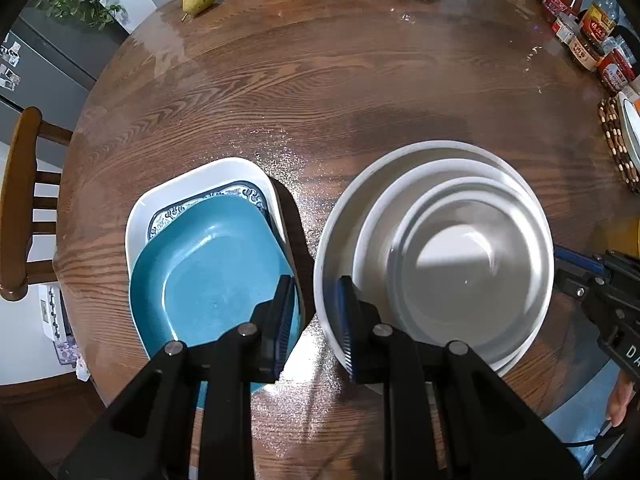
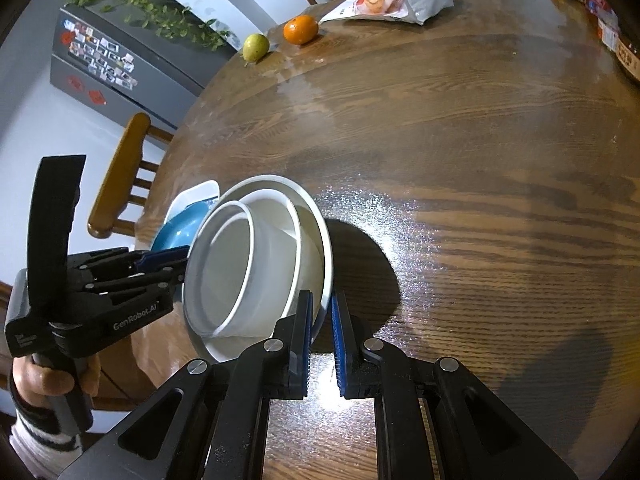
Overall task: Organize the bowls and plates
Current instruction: 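Lift the nested white bowls with both grippers over the teal dish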
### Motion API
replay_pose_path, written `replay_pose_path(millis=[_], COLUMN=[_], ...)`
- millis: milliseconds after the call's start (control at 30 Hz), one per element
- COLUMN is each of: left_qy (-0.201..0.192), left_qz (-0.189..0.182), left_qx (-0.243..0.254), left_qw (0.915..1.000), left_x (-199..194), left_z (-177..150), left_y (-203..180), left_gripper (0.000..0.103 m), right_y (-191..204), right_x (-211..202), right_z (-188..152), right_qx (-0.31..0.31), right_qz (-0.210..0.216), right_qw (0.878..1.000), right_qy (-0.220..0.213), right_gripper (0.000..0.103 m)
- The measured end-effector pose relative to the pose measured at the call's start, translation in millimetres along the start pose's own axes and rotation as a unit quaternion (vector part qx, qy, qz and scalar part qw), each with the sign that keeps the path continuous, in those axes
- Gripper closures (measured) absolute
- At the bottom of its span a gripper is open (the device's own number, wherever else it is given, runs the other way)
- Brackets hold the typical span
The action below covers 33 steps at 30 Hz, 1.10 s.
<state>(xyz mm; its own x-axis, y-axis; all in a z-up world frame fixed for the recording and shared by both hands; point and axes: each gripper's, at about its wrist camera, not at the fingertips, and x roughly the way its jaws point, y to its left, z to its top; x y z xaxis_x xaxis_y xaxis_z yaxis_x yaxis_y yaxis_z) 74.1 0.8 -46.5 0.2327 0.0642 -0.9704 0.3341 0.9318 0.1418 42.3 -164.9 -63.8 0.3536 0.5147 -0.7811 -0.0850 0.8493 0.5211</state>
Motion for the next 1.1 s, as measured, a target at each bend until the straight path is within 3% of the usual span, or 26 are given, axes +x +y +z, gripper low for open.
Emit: replay_pose_path(millis=[400,567,633,1100], left_qy=[-0.013,-0.009,-0.011,-0.028], left_qz=[0.064,0.035,0.017,-0.016], left_qx=[0.032,0.016,0.014,0.004], left_qw=[0.9974,0.9992,0.9997,0.9995], left_x=[-5,-5,-4,0], left_z=[-4,-3,-2,14], left_y=[-16,-9,-7,-9], left_gripper=[0.085,0.09,0.098,0.099], right_y=[-2,-2,-4,-8], right_x=[1,2,2,-4], right_z=[1,2,2,9], right_qx=[-0.001,-0.004,-0.002,0.005], right_qz=[0.008,0.012,0.016,-0.018], right_qw=[1.0,1.0,1.0,1.0], right_qy=[0.001,0.001,0.003,-0.002], right_gripper=[0.09,0.09,0.09,0.09])
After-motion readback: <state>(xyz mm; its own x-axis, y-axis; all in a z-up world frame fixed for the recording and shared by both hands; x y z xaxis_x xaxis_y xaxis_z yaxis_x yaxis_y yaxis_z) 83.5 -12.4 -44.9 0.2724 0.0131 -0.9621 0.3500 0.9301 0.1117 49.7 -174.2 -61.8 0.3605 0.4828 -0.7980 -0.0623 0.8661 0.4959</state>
